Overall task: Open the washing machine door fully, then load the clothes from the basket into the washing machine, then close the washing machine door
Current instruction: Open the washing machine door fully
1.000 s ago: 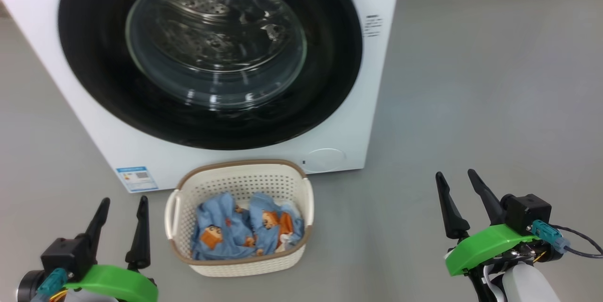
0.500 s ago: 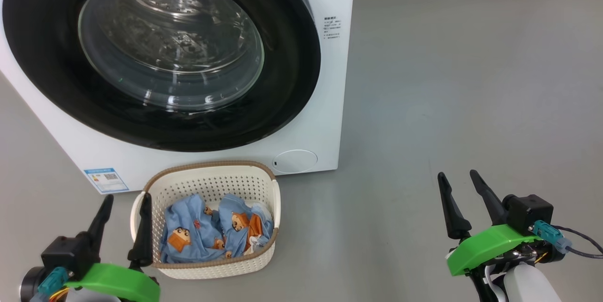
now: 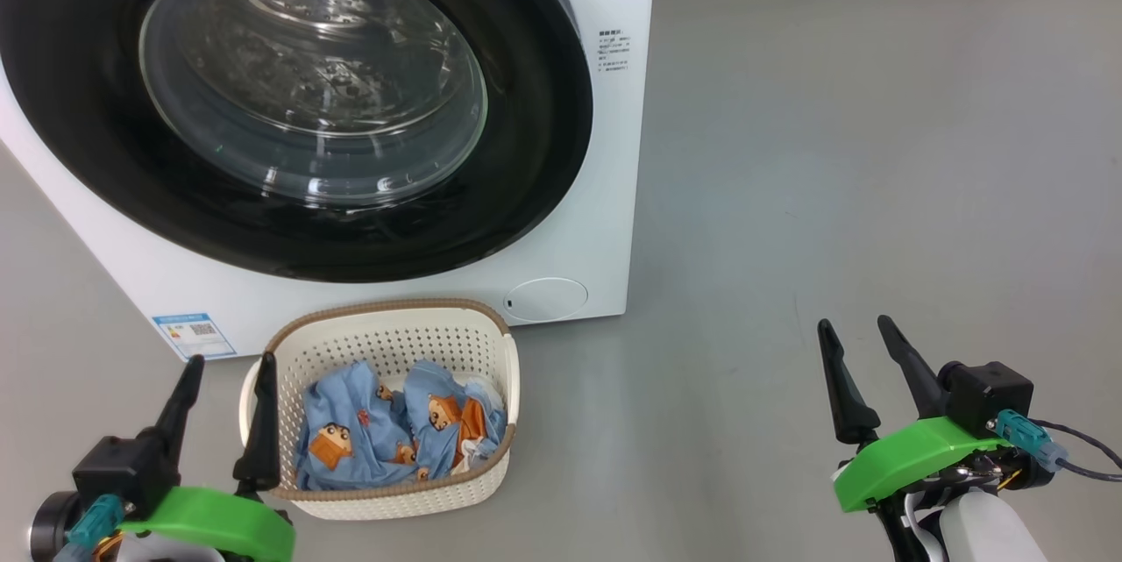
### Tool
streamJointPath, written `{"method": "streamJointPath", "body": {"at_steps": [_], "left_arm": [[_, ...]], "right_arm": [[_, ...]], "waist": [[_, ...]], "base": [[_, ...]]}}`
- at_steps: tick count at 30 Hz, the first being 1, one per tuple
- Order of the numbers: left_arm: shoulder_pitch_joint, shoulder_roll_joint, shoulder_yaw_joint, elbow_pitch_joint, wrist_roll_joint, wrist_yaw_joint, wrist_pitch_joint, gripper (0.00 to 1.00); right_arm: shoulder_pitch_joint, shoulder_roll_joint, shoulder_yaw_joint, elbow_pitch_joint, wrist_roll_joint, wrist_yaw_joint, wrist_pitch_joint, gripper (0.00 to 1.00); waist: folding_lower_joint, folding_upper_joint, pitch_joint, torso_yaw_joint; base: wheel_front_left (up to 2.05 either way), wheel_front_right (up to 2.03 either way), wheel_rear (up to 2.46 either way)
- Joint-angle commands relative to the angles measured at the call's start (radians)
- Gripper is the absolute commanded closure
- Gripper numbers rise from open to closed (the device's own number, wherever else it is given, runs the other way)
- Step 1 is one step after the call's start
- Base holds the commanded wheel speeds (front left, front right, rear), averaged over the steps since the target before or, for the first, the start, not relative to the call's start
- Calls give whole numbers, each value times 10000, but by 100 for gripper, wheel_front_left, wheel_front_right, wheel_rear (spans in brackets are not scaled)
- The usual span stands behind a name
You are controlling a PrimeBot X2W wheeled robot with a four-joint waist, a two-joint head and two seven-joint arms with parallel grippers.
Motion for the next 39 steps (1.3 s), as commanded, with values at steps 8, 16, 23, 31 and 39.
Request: {"method": "streamJointPath", "body": {"at_steps": [8, 16, 23, 31, 39], "left_arm": [[-290, 104, 497, -314, 382, -8, -65, 0], [-307, 49, 579, -335, 468, -11, -65, 0], [-296, -22, 627, -414, 521, -15, -65, 0], [-273, -85, 615, -498, 483, -20, -65, 0], [-352, -59, 421, -552, 366, -24, -65, 0]], "right_arm": [[-288, 41, 223, -308, 66, 16, -121, 0], [-311, 43, 224, -311, 49, 16, -122, 0], [-468, 20, 144, -270, 120, 16, -122, 0], [-1426, -92, 0, -470, 860, 16, -116, 0], [-2894, -75, -635, -380, 2734, 16, 258, 0]], "waist": [[0, 0, 12, 8], [0, 0, 63, 40], [0, 0, 117, 99], [0, 0, 234, 183], [0, 0, 430, 356]], "base": [[0, 0, 0], [0, 0, 0], [0, 0, 0], [0, 0, 0], [0, 0, 0]]}}
